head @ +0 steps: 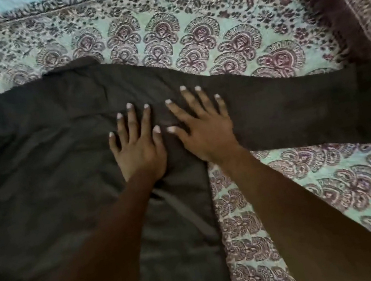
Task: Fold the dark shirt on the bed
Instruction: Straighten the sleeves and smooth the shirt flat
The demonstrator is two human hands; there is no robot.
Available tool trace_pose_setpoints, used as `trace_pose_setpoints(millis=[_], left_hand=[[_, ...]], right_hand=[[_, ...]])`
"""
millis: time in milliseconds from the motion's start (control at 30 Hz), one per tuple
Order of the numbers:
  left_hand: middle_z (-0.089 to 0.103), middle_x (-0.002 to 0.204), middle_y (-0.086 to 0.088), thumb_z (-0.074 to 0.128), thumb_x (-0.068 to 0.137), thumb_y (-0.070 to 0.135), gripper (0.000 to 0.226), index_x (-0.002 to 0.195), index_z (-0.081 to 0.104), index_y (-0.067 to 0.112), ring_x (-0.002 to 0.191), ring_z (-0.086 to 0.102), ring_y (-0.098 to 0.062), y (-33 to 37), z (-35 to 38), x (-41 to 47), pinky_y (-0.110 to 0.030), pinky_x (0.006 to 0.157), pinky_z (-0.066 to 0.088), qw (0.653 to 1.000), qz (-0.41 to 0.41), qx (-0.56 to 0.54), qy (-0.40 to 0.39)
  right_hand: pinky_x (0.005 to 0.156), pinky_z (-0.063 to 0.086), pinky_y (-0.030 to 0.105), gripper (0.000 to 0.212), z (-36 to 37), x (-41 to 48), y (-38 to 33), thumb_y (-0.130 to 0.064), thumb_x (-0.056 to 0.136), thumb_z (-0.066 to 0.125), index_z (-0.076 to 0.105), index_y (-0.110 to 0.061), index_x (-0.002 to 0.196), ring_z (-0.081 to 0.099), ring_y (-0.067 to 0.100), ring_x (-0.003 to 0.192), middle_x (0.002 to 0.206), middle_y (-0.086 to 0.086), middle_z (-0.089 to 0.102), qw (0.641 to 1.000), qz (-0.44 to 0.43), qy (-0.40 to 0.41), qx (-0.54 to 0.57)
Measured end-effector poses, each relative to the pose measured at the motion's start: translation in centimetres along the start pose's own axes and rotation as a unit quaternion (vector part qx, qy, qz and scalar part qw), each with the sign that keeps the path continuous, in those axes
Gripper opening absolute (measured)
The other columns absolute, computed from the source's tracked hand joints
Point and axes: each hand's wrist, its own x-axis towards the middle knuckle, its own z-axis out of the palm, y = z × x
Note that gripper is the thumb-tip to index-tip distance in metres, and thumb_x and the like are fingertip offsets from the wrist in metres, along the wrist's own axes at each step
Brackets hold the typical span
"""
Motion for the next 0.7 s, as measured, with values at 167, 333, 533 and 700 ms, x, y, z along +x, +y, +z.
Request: trace_pose_setpoints(millis=[167, 333, 533, 700], left_hand=[[0.003, 0.176, 0.007, 0.020, 0.106, 0.055, 0.061, 0.165, 0.011, 0.042, 0.162, 0.006, -0.023, 0.3, -0.1, -0.1, -0.057, 0.126, 0.012, 1.000, -0.001, -0.007, -0.013], [0.005, 0.176, 0.007, 0.019, 0.107, 0.055, 0.060, 0.165, 0.013, 0.042, 0.162, 0.007, -0.022, 0.2, 0.1, -0.2, -0.057, 0.126, 0.014, 1.000, -0.005, -0.015, -0.008], [0.008, 0.175, 0.007, 0.024, 0.107, 0.054, 0.059, 0.164, 0.014, 0.041, 0.162, 0.010, -0.024, 0.0, 0.4, -0.2, -0.058, 0.125, 0.016, 1.000, 0.002, -0.014, -0.003], [0.003, 0.176, 0.007, 0.017, 0.105, 0.058, 0.062, 0.164, 0.011, 0.043, 0.162, 0.005, -0.025, 0.0, 0.0, 0.1, -0.060, 0.126, 0.012, 0.999, 0.015, -0.015, -0.041]], right_hand=[[0.125, 0.008, 0.065, 0.069, -2.4, -3.8, 8.8, -0.080, 0.098, 0.017, 0.010, -0.054, 0.161, 0.005, 0.029, 0.162, 0.176, -0.004, 0.009, 0.976, 0.215, 0.006, -0.026], [0.126, 0.006, 0.067, 0.072, -2.6, -0.8, 6.5, -0.059, 0.105, 0.027, 0.033, -0.016, 0.162, 0.011, 0.046, 0.158, 0.172, 0.015, 0.019, 0.962, 0.263, 0.073, -0.023], [0.125, 0.012, 0.063, 0.064, 0.5, 1.2, 0.8, -0.062, 0.104, 0.025, 0.025, -0.038, 0.164, 0.012, 0.025, 0.161, 0.175, -0.006, 0.014, 0.999, 0.027, 0.017, -0.010], [0.125, 0.010, 0.063, 0.070, -1.4, -4.2, 9.1, -0.078, 0.099, 0.021, 0.011, -0.051, 0.162, 0.008, 0.028, 0.162, 0.175, -0.007, 0.009, 0.983, 0.176, 0.028, -0.035]])
